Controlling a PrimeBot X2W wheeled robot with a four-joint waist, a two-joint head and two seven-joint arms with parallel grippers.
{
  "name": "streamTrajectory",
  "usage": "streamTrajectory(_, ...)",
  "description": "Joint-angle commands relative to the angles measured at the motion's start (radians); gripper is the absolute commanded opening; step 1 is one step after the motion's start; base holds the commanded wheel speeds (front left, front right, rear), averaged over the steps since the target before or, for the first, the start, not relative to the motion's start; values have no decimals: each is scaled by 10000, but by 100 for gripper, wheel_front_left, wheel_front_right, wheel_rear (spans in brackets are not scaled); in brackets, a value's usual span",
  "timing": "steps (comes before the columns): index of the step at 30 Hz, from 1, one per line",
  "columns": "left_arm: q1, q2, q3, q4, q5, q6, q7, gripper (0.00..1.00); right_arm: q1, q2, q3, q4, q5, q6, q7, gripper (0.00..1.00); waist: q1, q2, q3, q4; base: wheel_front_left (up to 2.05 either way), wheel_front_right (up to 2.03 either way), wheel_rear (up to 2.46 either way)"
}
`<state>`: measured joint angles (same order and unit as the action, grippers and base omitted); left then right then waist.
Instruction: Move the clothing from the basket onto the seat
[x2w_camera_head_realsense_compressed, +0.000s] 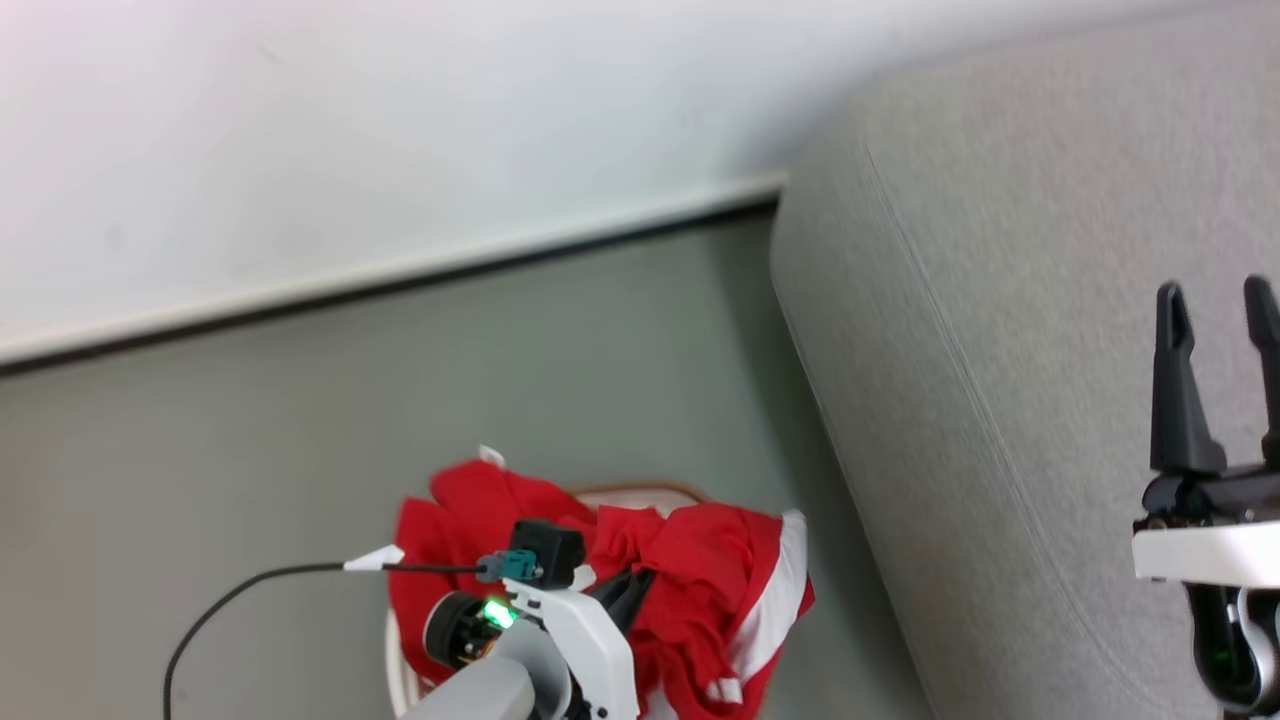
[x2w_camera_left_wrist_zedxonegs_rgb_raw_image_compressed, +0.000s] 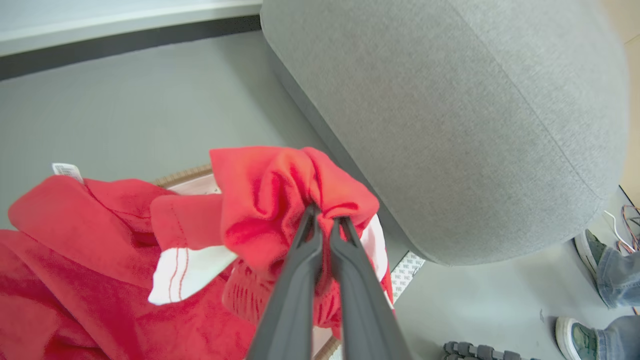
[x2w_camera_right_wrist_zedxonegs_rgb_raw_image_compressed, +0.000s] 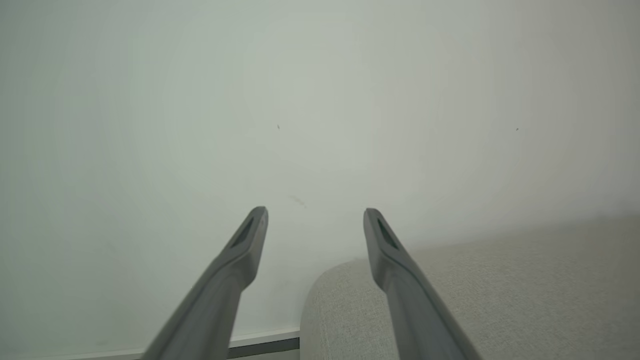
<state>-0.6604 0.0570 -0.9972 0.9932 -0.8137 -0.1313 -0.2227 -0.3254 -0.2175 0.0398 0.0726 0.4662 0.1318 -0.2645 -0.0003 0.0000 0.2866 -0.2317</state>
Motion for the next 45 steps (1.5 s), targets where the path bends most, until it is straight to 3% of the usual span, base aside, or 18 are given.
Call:
streamTrajectory(1, 213, 77, 0, -163, -156, 22, -183, 0, 278, -90, 26, 86, 41, -21, 5, 100, 3, 0, -991, 625, 0, 0, 0)
streamTrajectory(9, 212, 581, 494, -1231, -165, 76, -418, 0, 810, -111, 230, 268, 136, -21, 5, 100, 3, 0, -1929, 1051, 0, 0, 0)
streamTrajectory(20, 732, 1583, 2434, -4630, 792, 1011, -424, 0, 1323, -15, 707, 433, 298, -21, 6, 100, 3, 0, -2690, 1166, 0, 0, 0)
streamTrajectory(33, 690, 2537, 3191, -7146, 797, 1832, -185, 0, 1403, 109, 1425, 494, 502, -21, 6, 100, 3, 0, -2882, 1195, 0, 0, 0)
streamTrajectory(38, 836, 2688, 3229, -7613, 756, 2017, -74, 0, 1232, 84, 2063, 494, 718, -21, 6, 100, 3, 0, -2890, 1191, 0, 0, 0)
streamTrajectory(45, 870, 2542, 2952, -7976, 819, 2061, 67, 0, 516, -67, 4368, 1067, 1246, -21, 7, 100, 3, 0, -2881, 1393, 0, 0, 0)
